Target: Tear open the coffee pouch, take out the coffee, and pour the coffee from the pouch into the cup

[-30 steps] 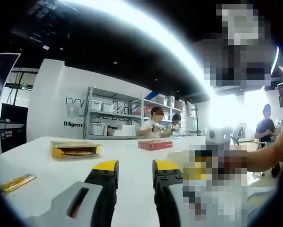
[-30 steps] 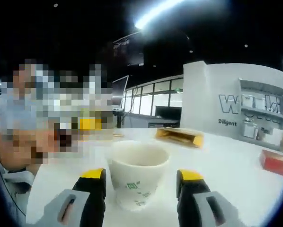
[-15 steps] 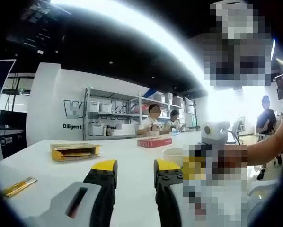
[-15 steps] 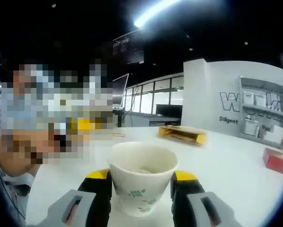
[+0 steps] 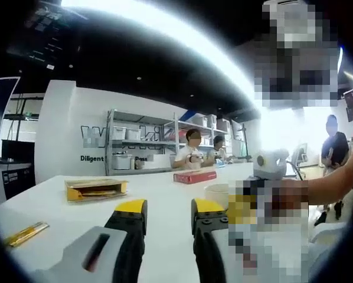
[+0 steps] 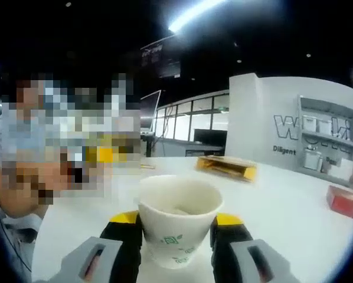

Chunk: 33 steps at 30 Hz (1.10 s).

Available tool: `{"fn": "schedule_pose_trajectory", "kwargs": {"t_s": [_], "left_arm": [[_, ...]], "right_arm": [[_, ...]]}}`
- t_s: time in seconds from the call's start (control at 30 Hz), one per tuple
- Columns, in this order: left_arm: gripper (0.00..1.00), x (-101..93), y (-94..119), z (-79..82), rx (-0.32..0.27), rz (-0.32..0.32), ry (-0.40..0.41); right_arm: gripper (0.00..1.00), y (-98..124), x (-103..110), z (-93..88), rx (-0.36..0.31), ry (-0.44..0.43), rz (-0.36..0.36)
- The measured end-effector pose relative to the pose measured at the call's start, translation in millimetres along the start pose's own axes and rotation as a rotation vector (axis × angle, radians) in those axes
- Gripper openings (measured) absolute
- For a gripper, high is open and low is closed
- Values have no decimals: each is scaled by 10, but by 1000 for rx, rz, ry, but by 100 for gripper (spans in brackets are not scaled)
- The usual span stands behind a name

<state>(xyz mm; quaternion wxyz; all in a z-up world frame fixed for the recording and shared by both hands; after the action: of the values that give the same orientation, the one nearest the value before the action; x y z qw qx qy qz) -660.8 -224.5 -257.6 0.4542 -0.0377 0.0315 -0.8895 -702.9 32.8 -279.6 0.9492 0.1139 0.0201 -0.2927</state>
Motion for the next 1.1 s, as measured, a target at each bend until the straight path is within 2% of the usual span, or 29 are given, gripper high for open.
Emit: {"fn": "schedule_pose_trajectory", "kwargs": {"t_s": [0.3, 0.5, 0.83, 1.1], "left_arm": [[32, -18, -5, -4, 9, -3, -6], [32, -45, 0, -1, 14, -6, -9], [32, -59, -16, 8, 7, -16, -26], [32, -67, -27, 4, 13, -20, -36]], "right_arm": [[40, 51, -45, 9, -3, -33, -3], [39, 136, -177, 21, -16, -34, -31], [38, 381, -539, 110, -36, -25, -111], [38, 645, -968, 174, -54, -17, -208]]}}
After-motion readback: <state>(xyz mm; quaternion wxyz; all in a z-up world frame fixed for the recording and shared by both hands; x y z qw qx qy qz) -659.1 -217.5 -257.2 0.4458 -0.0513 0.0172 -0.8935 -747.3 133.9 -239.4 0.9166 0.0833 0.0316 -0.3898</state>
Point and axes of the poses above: the point that each gripper's makers call its tool centre point, and the gripper's own axes: y roughly backward along the fingers, x roughly to its left, z roughly out of its top, the point moved 10 cm from there along y, roughly backward along the fingers, and after that the axes turned 3 degrees about x, right-handed, at the moved point
